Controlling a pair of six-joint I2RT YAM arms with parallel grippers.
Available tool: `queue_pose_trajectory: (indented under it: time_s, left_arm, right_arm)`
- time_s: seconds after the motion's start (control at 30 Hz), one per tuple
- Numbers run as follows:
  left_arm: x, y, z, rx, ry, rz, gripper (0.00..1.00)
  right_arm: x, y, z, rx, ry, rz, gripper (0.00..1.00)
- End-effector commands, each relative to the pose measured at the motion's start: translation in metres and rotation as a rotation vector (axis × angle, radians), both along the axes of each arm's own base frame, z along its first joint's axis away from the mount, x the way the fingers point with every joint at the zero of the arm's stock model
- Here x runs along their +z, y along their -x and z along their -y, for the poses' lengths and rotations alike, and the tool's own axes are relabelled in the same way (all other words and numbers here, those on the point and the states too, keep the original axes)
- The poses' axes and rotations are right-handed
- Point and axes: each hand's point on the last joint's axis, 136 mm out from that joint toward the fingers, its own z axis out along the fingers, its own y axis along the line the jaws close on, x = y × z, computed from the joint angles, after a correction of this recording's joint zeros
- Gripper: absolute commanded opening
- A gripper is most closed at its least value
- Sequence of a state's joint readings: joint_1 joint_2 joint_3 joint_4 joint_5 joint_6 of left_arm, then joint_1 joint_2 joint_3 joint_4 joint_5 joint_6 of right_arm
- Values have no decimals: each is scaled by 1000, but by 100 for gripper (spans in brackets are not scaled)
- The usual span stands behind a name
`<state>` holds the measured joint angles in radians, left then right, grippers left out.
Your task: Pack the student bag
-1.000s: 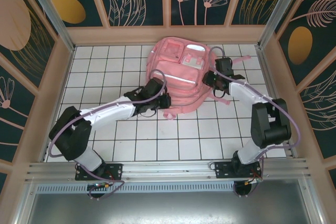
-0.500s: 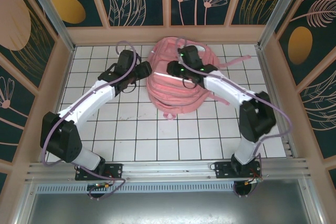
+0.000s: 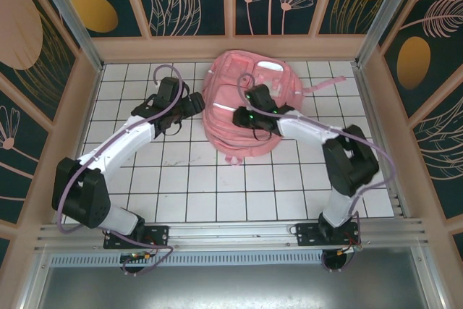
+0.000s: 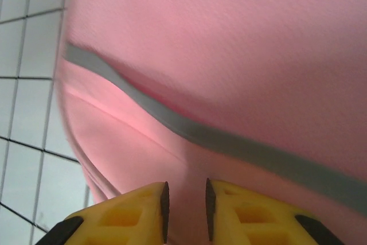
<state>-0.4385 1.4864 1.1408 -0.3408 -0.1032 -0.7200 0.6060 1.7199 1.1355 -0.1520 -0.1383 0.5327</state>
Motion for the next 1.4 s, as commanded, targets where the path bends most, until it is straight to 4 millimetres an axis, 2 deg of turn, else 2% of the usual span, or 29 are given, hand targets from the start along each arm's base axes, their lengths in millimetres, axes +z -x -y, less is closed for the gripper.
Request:
queue_pose_trajectory:
  time_s: [0.0, 0.2, 0.33, 0.43, 0.47, 0.63, 0.77, 0.9, 1.03, 1.07, 1.2, 1.27, 1.33, 1.37]
  left_arm:
    - [-12, -4, 7, -14, 37, -20, 85]
    - [-38, -12, 31, -75, 112, -77, 80]
    - [-51, -17, 46, -113, 157, -107, 77]
    - [-57, -18, 63, -153, 235, -127, 72]
    - [-70, -18, 67, -156, 251, -153, 70]
    - [-87, -13, 95, -232, 321, -183, 65]
    - [-96, 2, 112, -274, 312, -209, 65]
    - [-103, 21, 115, -269, 321, -226, 66]
    - [-114, 31, 118, -271, 329, -244, 64]
    - [-119, 32, 118, -269, 326, -256, 60]
    - [-124, 27, 128, -282, 348, -255, 28]
    - [-120, 22, 134, -284, 354, -242, 19]
    - [-110, 17, 141, -290, 366, -220, 5]
    - [-106, 15, 143, -289, 368, -207, 3]
  right_arm:
    - [-39, 35, 74, -119, 112, -131, 27]
    - [-49, 55, 170, -277, 180, -148, 28]
    - [-42, 53, 229, -425, 231, -138, 28]
    - [-30, 44, 260, -526, 199, -121, 29]
    - [-26, 40, 262, -531, 174, -114, 29]
    - [16, 22, 239, -451, 75, 1, 35]
    - [49, 20, 223, -407, 59, 72, 40]
    - [67, 29, 199, -349, 30, 110, 42]
    - [70, 49, 162, -269, -10, 124, 43]
    - [69, 55, 151, -244, -22, 123, 42]
    - [53, 84, 108, -157, -32, 101, 42]
    - [44, 98, 88, -113, -17, 93, 42]
    - [36, 111, 71, -68, -2, 85, 42]
    - [31, 117, 62, -43, -2, 75, 42]
